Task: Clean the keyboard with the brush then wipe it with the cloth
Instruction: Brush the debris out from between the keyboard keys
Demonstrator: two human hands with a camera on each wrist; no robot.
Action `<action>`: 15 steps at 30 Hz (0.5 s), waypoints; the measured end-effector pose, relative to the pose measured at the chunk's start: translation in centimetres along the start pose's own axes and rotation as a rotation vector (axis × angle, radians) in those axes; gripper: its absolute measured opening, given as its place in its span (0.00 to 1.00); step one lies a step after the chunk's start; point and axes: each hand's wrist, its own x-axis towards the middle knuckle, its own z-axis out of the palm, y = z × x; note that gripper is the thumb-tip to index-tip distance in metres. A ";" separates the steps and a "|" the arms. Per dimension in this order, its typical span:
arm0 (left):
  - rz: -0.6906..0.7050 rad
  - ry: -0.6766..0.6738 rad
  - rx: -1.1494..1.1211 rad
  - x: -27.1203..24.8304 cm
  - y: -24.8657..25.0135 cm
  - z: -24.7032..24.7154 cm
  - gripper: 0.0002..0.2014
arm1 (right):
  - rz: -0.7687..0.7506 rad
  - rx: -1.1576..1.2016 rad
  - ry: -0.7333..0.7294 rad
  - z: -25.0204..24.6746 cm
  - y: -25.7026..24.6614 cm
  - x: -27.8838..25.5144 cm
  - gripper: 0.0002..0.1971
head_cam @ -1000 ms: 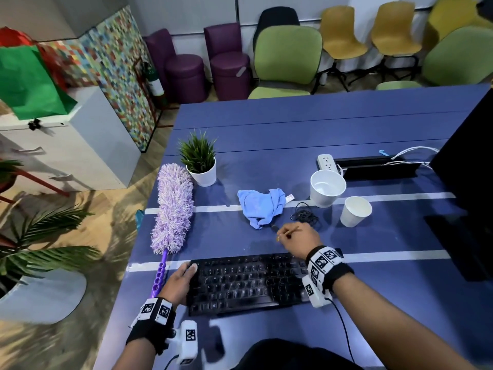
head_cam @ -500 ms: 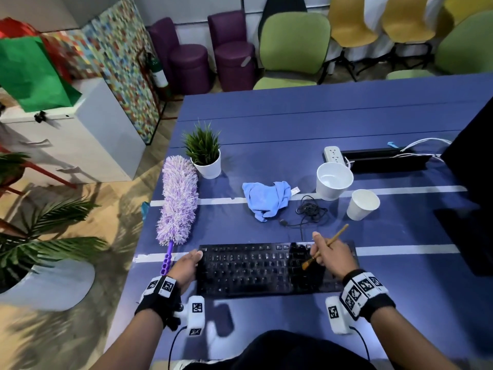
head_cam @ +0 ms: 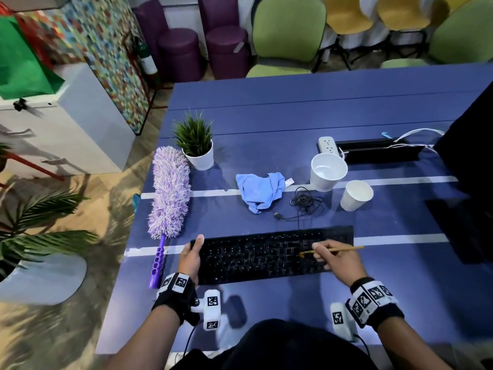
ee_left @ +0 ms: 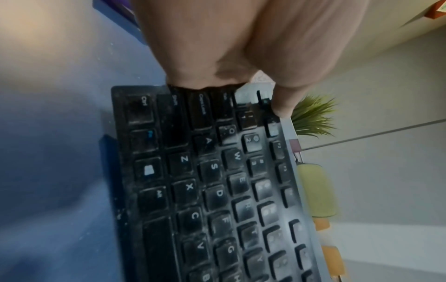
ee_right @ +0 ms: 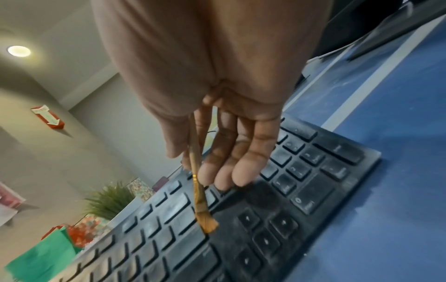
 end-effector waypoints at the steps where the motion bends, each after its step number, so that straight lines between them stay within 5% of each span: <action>1: 0.021 0.011 -0.034 0.0 -0.1 0.2 0.27 | -0.044 -0.001 0.003 0.1 -0.3 -0.2 0.07; 3: 0.049 0.022 -0.114 0.2 -0.3 0.3 0.27 | -0.147 -0.060 0.026 0.5 -0.9 -0.4 0.04; 7: 0.140 -0.015 -0.165 0.0 -0.2 0.0 0.07 | -0.390 -0.185 0.169 1.8 -2.7 -0.9 0.04; 10: 0.208 -0.006 -0.148 0.2 -0.1 -0.1 0.02 | -0.602 -0.292 0.254 3.5 -3.5 -0.5 0.04; 15: 0.183 -0.014 -0.154 0.3 -0.3 -0.1 0.01 | -0.758 -0.246 0.091 8.4 -5.2 -0.5 0.07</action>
